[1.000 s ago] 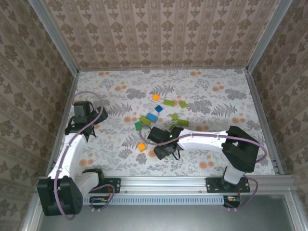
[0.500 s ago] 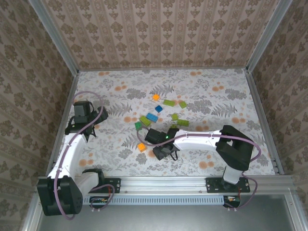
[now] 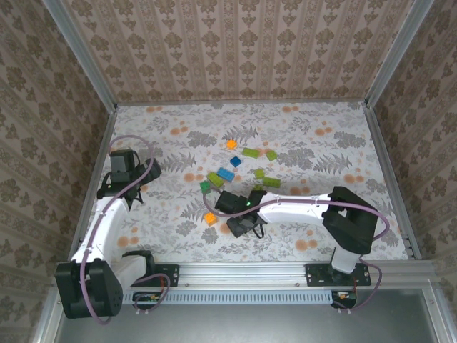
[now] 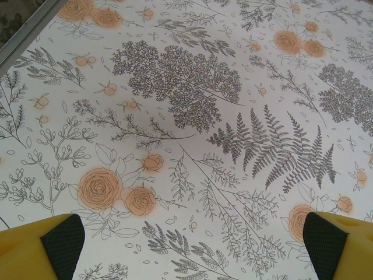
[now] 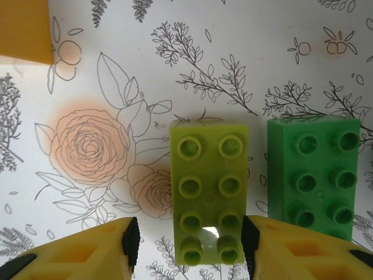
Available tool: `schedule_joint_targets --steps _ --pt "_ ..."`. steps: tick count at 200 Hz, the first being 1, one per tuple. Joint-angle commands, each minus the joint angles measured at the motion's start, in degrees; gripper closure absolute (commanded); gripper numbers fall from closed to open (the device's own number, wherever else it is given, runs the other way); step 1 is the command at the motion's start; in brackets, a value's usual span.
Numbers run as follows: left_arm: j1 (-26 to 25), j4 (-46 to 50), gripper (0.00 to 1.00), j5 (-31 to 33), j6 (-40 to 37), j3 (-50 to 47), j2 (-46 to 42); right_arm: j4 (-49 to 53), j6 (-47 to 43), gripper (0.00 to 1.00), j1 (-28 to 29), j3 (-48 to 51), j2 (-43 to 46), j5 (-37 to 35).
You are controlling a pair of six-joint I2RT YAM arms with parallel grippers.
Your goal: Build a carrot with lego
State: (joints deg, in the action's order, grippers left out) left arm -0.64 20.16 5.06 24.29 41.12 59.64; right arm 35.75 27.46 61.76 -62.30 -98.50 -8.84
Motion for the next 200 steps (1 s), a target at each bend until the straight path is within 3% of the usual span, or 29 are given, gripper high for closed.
schedule_joint_targets --steps 1,139,200 --pt "0.5 -0.6 0.0 -0.7 0.2 1.4 0.0 2.5 0.9 0.48 0.5 -0.7 1.8 -2.3" --pt "0.5 -1.0 0.0 -1.1 0.1 1.6 0.4 1.6 -0.6 0.49 0.3 -2.4 -4.7 -3.4" --pt "0.5 -1.2 0.0 -1.3 0.0 1.7 0.9 0.6 -1.1 0.54 -0.3 -3.2 -6.6 -2.4"
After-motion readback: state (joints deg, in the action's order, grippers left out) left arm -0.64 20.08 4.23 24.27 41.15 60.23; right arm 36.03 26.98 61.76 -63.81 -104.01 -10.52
